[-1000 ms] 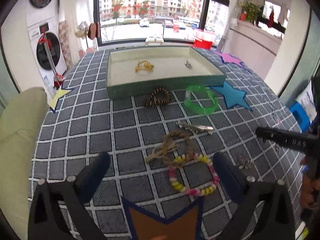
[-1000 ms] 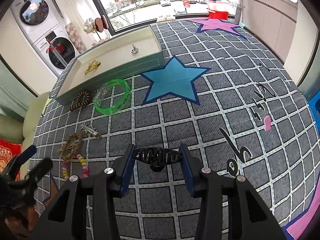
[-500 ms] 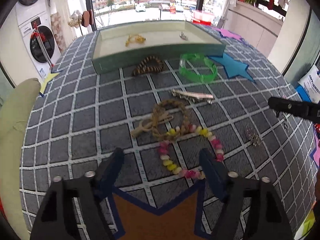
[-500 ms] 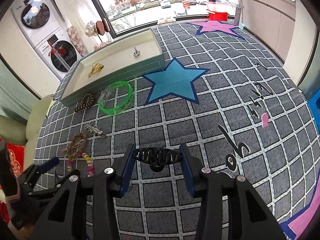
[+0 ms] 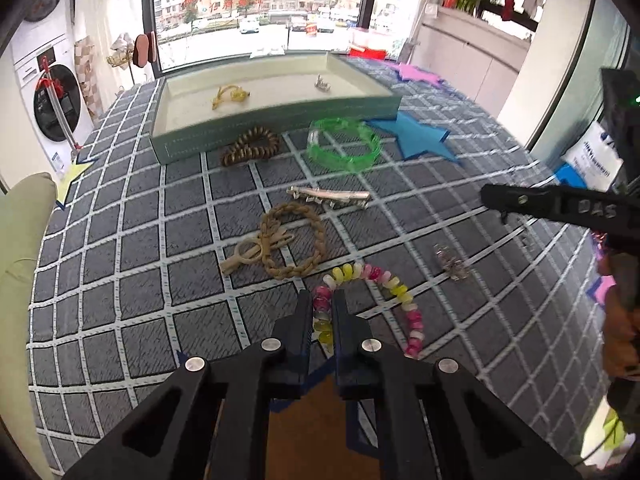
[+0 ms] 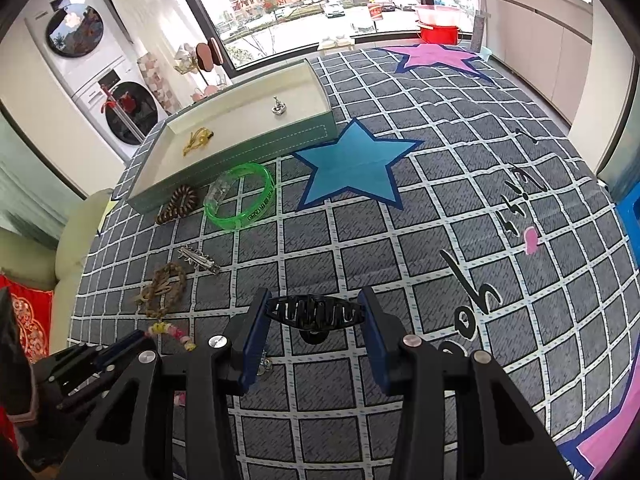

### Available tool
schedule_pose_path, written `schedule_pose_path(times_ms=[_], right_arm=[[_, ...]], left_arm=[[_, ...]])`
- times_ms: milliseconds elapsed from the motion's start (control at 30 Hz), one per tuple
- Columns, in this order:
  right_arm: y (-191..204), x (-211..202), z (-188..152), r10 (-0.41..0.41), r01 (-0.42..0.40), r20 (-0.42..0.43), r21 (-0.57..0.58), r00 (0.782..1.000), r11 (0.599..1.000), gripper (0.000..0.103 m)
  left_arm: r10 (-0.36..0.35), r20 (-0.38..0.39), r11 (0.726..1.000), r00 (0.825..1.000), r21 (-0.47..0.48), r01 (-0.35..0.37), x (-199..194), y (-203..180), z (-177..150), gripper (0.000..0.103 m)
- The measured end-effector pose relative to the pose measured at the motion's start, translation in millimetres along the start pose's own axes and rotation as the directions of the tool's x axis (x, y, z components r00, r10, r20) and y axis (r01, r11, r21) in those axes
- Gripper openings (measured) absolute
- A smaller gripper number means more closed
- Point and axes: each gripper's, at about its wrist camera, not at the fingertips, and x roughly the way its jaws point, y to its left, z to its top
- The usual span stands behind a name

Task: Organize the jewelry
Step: 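Grasp the pink-yellow bead bracelet with the left tool and lift it, then carry bead bracelet and claw clip over the tray and release both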

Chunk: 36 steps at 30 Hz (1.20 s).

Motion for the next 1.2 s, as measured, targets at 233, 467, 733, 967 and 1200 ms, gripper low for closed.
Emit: schedule_pose_path(times_ms=[233,467,733,967,1200], right_arm=[[10,-8,11,0.015,-0.014,0.018,-0.032,1.000,0.999,0.048],[22,-15,41,0.037,-0.034,0.044,-0.070,0.998,0.997,0.048],[38,-17,97,0.051,-0.040,0.082,-0.126,0.995,0.991,0.048],[59,5,164,0.058,-0.041,0.100,-0.168,0.993,0.985,0.048],[85,52,218,0.052,-0.031,0.095,-0.211,0.994,0.977,0.048]], left_arm=[[-0.013,0.070,1.000,0.997,-0.026,0.015,-26,10,18,0.023],[-0.007,0.134,1.000,0.991,-0.026,0.010,-41,22,49,0.023],[0.038,0.187,0.998,0.982,-0.049,-0.029,-36,39,96,0.023],[0.097,0.210,0.993,0.973,-0.087,-0.080,-12,68,153,0.023],[0.180,0.208,0.978,0.961,-0.145,-0.152,31,102,204,0.023]])
